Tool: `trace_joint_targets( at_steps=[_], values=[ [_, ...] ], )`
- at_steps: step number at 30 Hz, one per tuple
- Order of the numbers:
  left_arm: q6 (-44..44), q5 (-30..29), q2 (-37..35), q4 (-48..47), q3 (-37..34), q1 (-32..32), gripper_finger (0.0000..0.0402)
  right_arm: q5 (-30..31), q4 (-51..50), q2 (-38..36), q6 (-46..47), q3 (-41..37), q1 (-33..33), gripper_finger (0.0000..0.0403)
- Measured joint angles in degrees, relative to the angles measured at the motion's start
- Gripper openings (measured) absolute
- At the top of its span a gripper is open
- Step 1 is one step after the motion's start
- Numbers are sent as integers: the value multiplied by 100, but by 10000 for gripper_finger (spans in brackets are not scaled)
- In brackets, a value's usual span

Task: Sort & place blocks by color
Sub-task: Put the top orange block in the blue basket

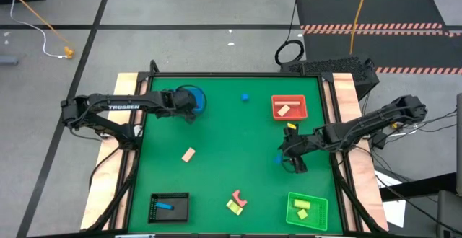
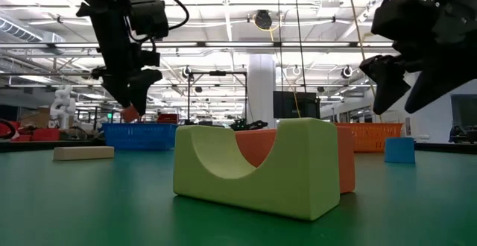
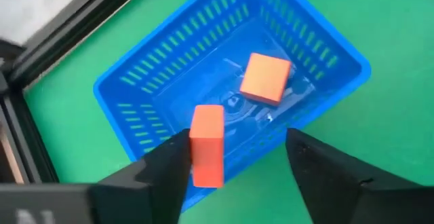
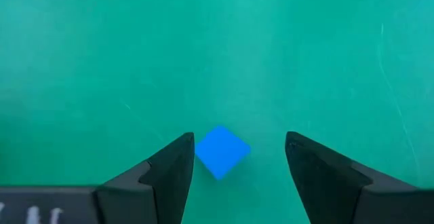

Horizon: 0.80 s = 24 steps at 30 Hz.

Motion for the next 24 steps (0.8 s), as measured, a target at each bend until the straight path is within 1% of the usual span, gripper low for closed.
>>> trace_joint_targets(
  at_steps=[2, 7, 9, 11, 12, 14, 17, 21, 24],
  values=[
    [175, 0, 0, 11, 0, -8, 199, -4, 97, -2, 1, 0, 0, 222],
    [258, -15, 0, 151, 0, -20, 88, 38, 102, -2, 141, 0, 0, 222],
    [258, -46, 0, 169, 0, -13, 63, 44, 97, 0, 219, 0, 0, 222],
    [281, -59, 0, 174, 0, -13, 58, 45, 97, -2, 279, 0, 0, 222],
    [280, -62, 0, 174, 0, -13, 62, 44, 96, -2, 298, -1, 0, 222],
    [274, -62, 0, 175, 0, -13, 87, 44, 95, -2, 302, 0, 0, 222],
    [267, -94, 0, 187, 0, -7, 149, 44, 95, -2, 303, 0, 0, 222],
    [171, -361, 0, 326, 0, -4, 233, 44, 95, -2, 303, -2, 0, 222],
    [120, -461, 0, 529, 0, -4, 281, 44, 95, -2, 303, -2, 0, 222]
  ],
)
